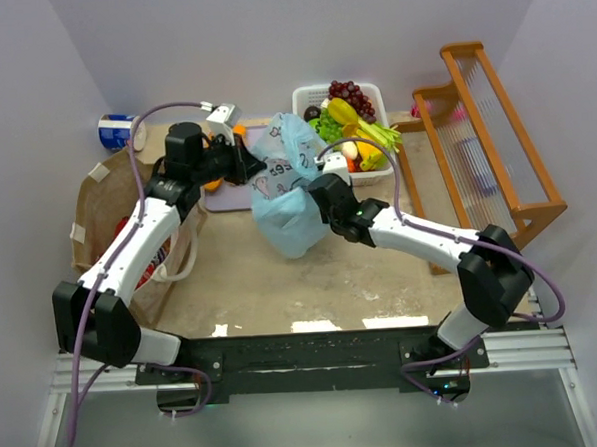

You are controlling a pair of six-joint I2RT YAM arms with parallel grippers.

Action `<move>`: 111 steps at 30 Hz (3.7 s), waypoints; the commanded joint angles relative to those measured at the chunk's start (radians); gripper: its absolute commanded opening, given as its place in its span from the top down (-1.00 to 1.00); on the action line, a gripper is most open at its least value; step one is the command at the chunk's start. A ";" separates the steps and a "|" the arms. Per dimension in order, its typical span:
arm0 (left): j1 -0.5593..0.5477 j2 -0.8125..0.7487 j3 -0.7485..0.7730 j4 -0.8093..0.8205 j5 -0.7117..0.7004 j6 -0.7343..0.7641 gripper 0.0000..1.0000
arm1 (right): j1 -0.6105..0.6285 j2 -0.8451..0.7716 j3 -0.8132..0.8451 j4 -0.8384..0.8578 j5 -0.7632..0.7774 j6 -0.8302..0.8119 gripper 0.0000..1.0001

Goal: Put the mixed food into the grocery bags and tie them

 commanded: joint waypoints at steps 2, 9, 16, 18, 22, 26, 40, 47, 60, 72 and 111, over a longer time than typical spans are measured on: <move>0.045 -0.080 -0.001 0.000 -0.058 0.048 1.00 | -0.036 -0.088 -0.028 -0.122 0.069 -0.002 0.14; 0.045 -0.081 0.019 -0.075 -0.130 0.106 1.00 | -0.036 -0.121 -0.003 -0.284 0.092 0.000 0.08; 0.043 -0.100 -0.008 -0.134 -0.261 0.146 1.00 | -0.036 -0.190 0.008 -0.354 0.039 0.024 0.01; 0.042 -0.095 -0.033 -0.128 -0.189 0.151 1.00 | -0.036 -0.209 0.021 -0.332 -0.047 0.000 -0.04; 0.038 -0.048 -0.078 -0.144 -0.100 0.162 1.00 | 0.005 -0.239 0.047 -0.268 -0.286 -0.086 -0.33; 0.032 -0.023 -0.073 -0.178 -0.130 0.172 1.00 | 0.055 -0.276 0.119 -0.252 -0.423 -0.146 -0.61; 0.032 -0.012 -0.068 -0.211 -0.256 0.192 1.00 | -0.124 -0.189 0.478 -0.191 -0.546 -0.138 -0.97; 0.032 -0.031 -0.078 -0.194 -0.246 0.189 1.00 | -0.283 0.174 0.727 -0.215 -0.359 -0.287 -0.97; 0.032 -0.017 -0.085 -0.175 -0.195 0.180 1.00 | -0.369 0.665 1.104 -0.096 -0.208 -0.519 -0.80; 0.034 -0.018 -0.085 -0.175 -0.198 0.182 1.00 | -0.409 0.843 1.203 -0.005 -0.147 -0.638 -0.81; 0.032 -0.052 -0.096 -0.145 -0.143 0.165 1.00 | -0.425 0.532 0.815 0.209 -0.332 -0.586 1.00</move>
